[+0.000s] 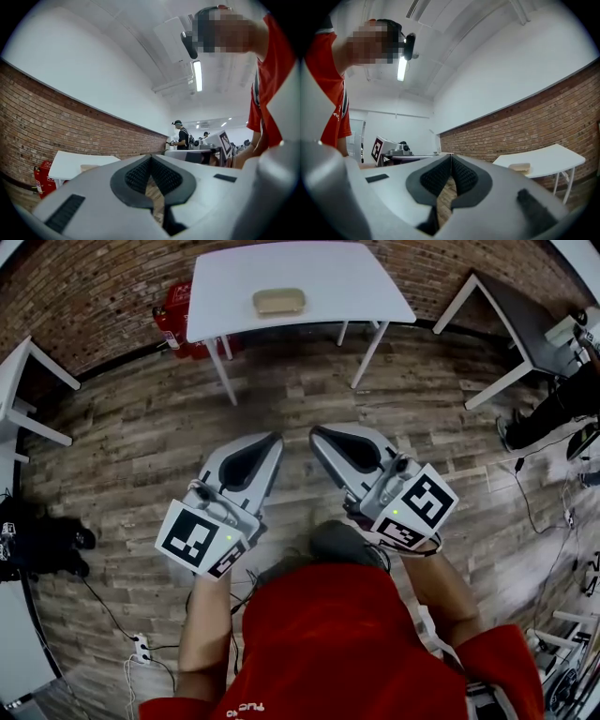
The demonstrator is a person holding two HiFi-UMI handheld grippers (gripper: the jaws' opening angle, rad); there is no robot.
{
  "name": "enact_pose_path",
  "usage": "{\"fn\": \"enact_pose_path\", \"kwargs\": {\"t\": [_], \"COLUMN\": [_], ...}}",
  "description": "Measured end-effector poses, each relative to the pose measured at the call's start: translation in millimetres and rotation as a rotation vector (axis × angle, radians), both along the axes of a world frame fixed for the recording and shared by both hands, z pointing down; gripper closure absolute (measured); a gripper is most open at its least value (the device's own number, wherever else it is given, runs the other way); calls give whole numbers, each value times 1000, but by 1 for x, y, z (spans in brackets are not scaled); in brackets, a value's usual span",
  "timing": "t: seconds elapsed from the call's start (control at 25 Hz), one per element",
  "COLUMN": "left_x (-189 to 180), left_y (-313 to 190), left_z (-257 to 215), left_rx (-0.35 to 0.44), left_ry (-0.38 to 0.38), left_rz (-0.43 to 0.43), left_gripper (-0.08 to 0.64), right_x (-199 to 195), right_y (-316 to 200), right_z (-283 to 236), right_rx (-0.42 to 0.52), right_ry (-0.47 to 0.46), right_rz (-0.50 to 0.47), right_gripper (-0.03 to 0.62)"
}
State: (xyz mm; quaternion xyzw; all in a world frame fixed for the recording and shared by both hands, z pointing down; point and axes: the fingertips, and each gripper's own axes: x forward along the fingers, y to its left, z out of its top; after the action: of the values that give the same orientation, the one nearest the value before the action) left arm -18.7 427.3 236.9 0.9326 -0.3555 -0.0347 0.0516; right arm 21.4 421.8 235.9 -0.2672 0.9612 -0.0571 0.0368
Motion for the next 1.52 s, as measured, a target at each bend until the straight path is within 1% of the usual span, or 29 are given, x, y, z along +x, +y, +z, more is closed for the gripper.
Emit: {"fn": "enact_pose_path", "kwargs": {"t": [0.16,0.32,0.52,0.88,1.2,1.32,1.52], "left_x": [3,9,9,17,22,20,15], "left_y": [-21,-56,-121,-249,-338,-364,-395], "left_z": [4,7,11,26,38,44,50], "left_rx": [-2,11,17,-17,-33,-39,-42], "left_ry": [-1,-10,-25,-47,-71,-74,-75], "left_rz": [4,-1,-28,-86,-148,-164,-165], "left_gripper": [546,546,546,546,546,546,546], "right_x": [4,9,11,27,41,38,27], "right_y": [-19,-58,-126,-250,-341,-365,-393], "right_z": [4,8,12,26,37,42,49], "right_rx": [1,7,36,81,53,40,19], "right_ry": [3,-14,-13,51,37,34,45], "right_rz": [0,-13,-50,-92,-150,-169,-187], "right_gripper": [561,561,561,561,561,561,561]}}
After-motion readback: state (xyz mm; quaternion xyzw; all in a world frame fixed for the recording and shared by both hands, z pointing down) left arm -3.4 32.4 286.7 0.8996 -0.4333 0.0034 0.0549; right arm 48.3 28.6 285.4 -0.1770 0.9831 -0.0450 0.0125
